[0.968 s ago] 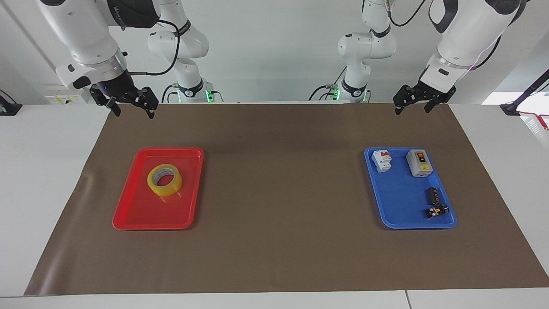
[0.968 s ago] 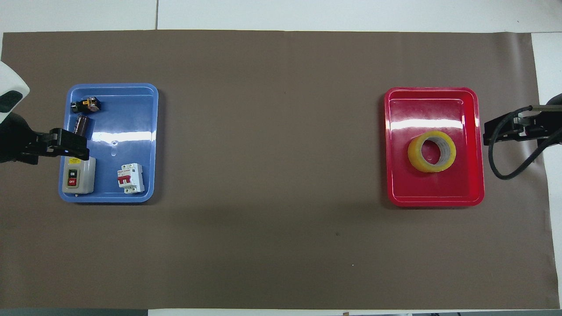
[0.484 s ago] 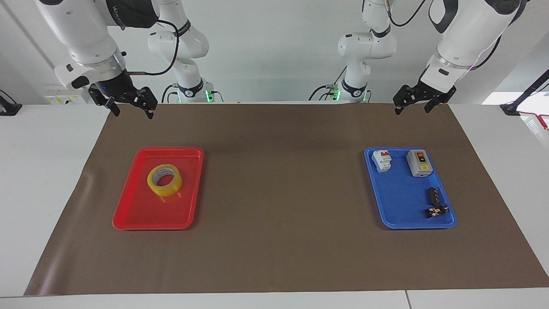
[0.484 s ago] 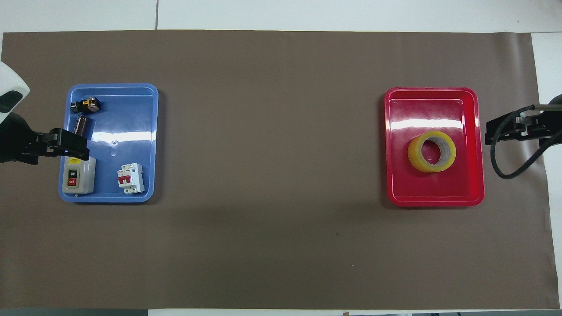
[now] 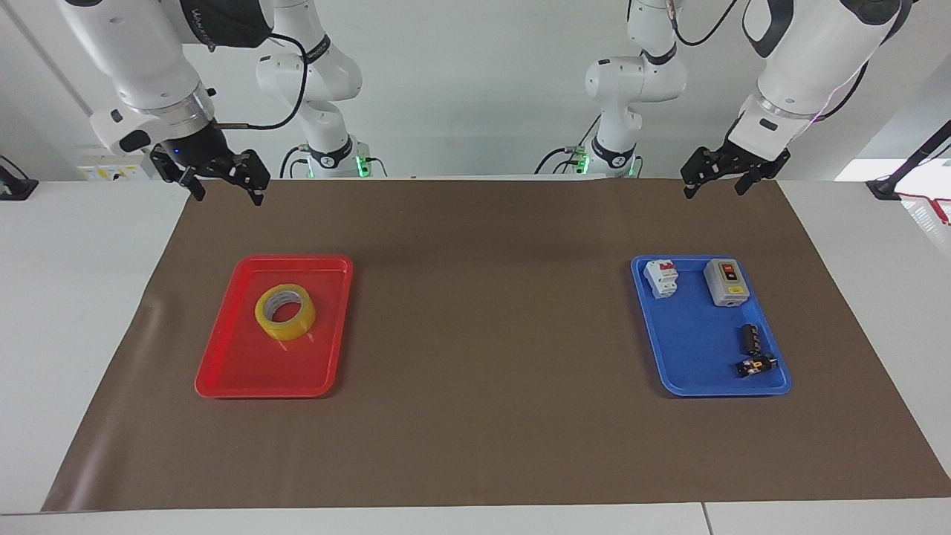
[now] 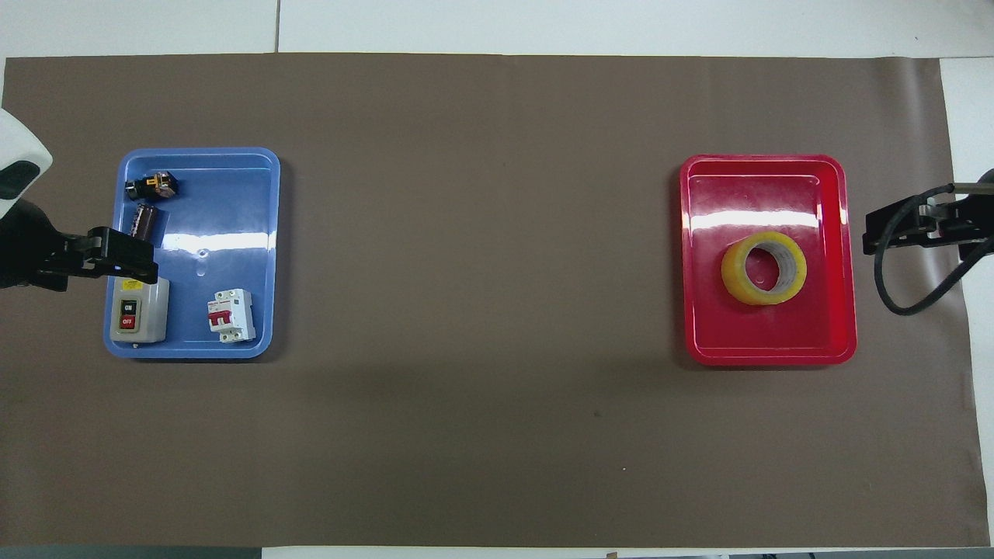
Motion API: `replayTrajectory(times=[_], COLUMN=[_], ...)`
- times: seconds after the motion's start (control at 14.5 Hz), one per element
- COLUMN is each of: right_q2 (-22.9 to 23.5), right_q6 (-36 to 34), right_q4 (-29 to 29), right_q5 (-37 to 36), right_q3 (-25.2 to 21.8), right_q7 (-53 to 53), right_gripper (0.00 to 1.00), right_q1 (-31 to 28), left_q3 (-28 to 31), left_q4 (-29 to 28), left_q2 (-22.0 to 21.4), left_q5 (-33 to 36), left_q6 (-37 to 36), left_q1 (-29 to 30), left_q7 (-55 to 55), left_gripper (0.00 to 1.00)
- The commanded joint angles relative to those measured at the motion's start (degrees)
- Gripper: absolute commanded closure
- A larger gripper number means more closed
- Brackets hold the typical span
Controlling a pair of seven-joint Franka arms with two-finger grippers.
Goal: Place and move tape with both arms
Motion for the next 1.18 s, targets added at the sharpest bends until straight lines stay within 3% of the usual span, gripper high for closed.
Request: replayTrajectory(times=[0.0, 1.11], right_q2=[0.44, 1.32], right_q6=[-1.86, -3.01], right_q4=[1.82, 3.58], right_q5=[0.08, 0.87], right_q3=[-0.05, -0.05], right_q7=[-2.51, -3.48], right_gripper=[0.0, 0.0], right_q1=[-0.83, -0.66], left_q3=[-0.06, -0.06], left_q4=[-1.46, -1.46], left_q2=[-1.09, -1.08], left_q5=[-0.88, -0.88], left_q6=[0.77, 0.77], left_q1=[0.63, 0.63], left_q7=[0.45, 0.45], left_gripper=[0.0, 0.0])
